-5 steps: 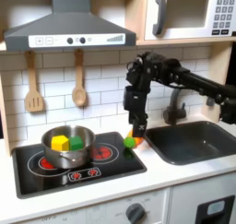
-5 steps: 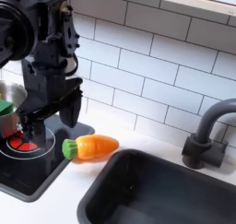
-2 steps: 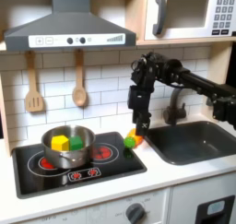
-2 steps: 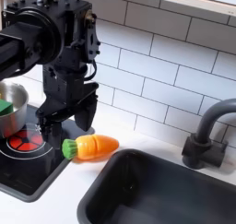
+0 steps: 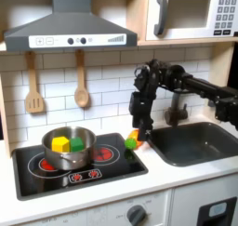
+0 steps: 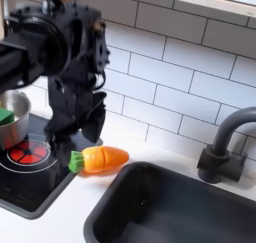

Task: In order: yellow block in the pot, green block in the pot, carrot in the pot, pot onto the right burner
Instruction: 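Put the carrot in the pot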

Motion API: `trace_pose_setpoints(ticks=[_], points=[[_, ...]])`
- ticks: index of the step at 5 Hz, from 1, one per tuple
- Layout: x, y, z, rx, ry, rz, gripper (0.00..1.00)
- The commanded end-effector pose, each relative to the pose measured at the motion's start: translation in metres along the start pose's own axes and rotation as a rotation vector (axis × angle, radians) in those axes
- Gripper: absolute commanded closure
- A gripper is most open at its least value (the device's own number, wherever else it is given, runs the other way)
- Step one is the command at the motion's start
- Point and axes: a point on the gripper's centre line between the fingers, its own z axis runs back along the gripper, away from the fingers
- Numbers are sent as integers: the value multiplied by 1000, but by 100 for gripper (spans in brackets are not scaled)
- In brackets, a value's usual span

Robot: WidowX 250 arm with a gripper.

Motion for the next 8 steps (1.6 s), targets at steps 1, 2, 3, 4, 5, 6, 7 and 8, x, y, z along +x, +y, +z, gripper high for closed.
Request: trace_pose_setpoints(ticks=[1,2,3,4,5,6,7,8], points=[[-13,-8,-5,-77,-5,106,0],[-16,-9,-9,-110,-28,170,0],[-14,-20,-8,-170,-64,242,0],[-9,-24,-7,-188,-90,274,0],[-6,-22,-6,-192,-91,293,0],[-7,-25,-11,-181,-89,319,0],[-5,-32,-14,-183,-83,359,0],[-5,-35,-18,-172,-85,370,0]])
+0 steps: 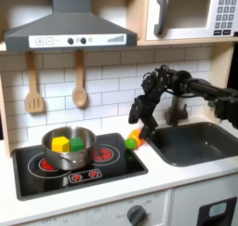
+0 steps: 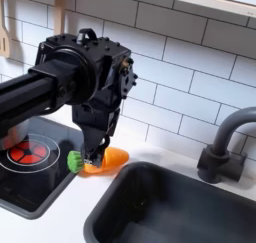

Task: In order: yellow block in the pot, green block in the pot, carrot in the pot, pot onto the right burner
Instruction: 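Put the carrot in the pot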

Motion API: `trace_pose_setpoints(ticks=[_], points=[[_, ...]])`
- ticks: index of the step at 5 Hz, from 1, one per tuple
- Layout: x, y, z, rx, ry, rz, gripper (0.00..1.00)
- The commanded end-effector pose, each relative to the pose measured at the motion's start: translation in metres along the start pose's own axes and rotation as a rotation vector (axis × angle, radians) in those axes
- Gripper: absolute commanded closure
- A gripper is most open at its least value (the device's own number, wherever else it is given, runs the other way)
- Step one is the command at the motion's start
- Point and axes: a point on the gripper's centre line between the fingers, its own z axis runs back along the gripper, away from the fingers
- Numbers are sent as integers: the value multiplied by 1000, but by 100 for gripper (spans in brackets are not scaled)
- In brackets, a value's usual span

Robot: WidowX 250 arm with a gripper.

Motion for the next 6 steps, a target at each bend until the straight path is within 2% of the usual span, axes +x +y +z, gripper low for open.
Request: trace_pose_setpoints(ticks=[1,2,4,6], points=[[-1,-3,-5,23,-1,53,0],[-2,0,-9,38,-8,63,0],[1,4,-9,54,-15,120,0],[7,12,-15,90,-27,152,0]])
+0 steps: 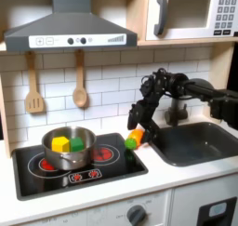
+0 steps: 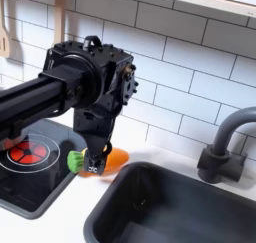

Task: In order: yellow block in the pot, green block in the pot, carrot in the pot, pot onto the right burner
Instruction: 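Put the carrot in the pot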

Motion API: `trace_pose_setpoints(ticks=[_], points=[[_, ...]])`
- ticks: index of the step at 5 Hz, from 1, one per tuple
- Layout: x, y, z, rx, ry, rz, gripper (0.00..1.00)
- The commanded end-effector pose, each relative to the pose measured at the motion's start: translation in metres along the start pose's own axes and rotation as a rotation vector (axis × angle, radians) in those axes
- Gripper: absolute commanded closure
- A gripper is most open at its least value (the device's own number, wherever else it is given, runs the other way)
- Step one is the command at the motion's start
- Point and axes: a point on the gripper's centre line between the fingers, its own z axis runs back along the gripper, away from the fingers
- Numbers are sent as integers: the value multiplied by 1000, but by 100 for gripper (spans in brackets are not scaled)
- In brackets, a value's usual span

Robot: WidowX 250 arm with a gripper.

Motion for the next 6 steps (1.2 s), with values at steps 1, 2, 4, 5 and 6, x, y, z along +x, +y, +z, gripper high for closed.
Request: trace_pose_setpoints(ticks=[1,2,4,5,6], points=[[7,8,-7,26,-9,23,0],[13,11,-14,44,-19,35,0],[10,16,-16,50,-11,41,100],[10,11,-9,23,-7,26,100],[17,6,5,-9,-1,34,100]])
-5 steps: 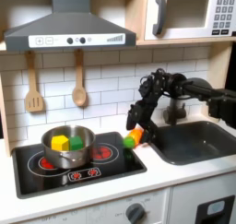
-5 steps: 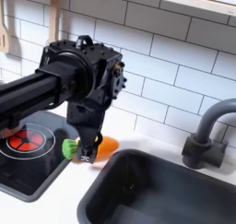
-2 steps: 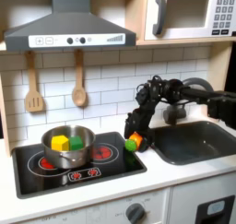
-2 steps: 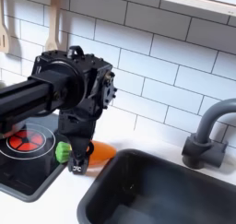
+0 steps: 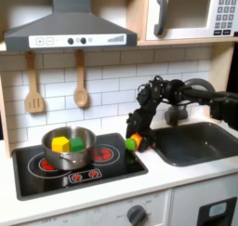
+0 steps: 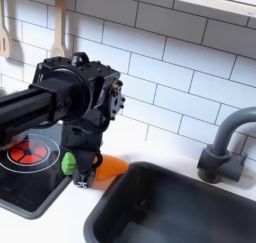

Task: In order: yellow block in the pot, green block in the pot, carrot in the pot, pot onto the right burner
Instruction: 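Put the carrot in the pot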

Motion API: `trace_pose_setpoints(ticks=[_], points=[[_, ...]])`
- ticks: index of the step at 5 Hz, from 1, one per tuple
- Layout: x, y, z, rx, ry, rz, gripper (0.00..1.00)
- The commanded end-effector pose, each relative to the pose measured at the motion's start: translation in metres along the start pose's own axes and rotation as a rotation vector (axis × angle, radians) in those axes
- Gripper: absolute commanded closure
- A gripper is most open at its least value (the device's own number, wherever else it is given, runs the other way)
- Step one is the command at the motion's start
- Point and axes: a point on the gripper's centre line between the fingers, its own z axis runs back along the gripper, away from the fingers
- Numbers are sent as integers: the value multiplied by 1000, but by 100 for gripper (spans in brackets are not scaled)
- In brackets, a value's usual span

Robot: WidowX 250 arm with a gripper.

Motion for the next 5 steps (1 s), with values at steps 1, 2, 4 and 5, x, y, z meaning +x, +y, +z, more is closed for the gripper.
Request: trace_pose_setpoints(ticks=[1,2,4,5], points=[[18,-8,38,-64,55,-9,100],[51,-13,59,-39,68,-70,100],[88,-34,74,146,151,-393,100],[100,-44,63,257,160,-587,100]])
